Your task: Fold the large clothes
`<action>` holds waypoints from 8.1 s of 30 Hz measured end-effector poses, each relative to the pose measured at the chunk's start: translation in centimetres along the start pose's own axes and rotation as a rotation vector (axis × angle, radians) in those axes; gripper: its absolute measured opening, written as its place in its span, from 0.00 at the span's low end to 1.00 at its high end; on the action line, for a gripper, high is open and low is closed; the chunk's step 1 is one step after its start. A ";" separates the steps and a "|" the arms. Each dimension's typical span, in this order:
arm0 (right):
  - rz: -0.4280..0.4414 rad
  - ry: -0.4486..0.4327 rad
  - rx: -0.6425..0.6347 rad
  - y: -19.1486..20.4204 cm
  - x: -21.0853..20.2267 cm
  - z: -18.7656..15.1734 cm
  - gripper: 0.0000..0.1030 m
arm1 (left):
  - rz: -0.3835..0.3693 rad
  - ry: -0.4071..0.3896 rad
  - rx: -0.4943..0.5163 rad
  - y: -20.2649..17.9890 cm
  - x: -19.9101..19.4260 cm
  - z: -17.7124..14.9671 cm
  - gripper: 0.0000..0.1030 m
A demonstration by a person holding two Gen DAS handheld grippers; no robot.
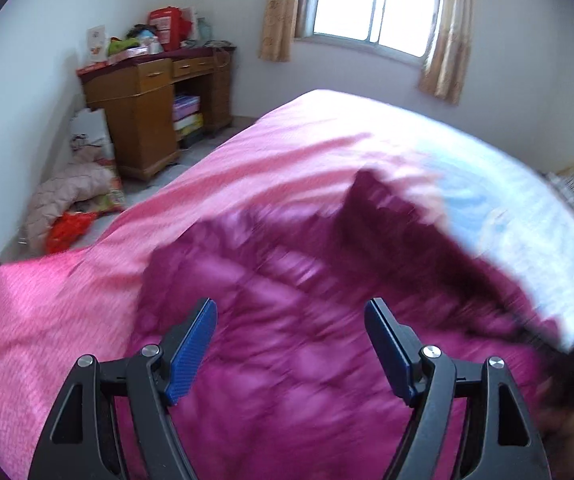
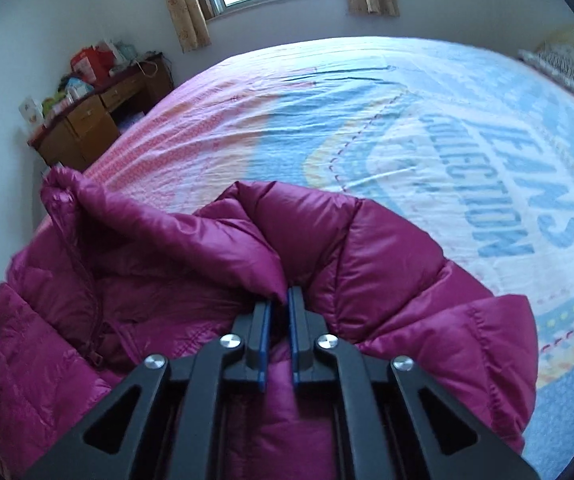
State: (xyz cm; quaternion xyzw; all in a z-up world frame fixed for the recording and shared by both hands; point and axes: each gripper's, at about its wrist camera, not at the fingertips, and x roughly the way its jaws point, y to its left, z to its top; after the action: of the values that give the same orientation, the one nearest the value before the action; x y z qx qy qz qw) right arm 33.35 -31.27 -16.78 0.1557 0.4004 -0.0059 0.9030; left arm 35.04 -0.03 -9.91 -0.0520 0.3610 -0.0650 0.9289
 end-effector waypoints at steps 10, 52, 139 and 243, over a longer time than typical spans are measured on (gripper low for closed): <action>0.122 -0.013 0.103 -1.6 -0.2 -0.3 0.07 | 0.263 0.128 0.378 -14.0 10.6 1.0 0.79; 0.132 0.011 -0.004 1.9 2.0 0.6 0.13 | 0.155 -0.019 -0.239 2.0 5.2 -2.1 0.87; 0.238 0.261 -0.090 -3.1 -26.9 -33.1 0.14 | 0.018 -0.203 -0.055 19.1 -29.2 -17.8 0.95; -0.175 -0.053 0.033 -5.1 -0.1 2.5 0.17 | 0.341 0.082 0.099 4.3 10.7 2.0 0.14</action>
State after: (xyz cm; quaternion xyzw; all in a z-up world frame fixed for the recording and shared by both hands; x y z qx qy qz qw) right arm 34.37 -36.84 -16.55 0.1346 0.3883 -0.0956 0.9066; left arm 44.63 2.58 -16.16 0.0585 0.3986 0.0737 0.9123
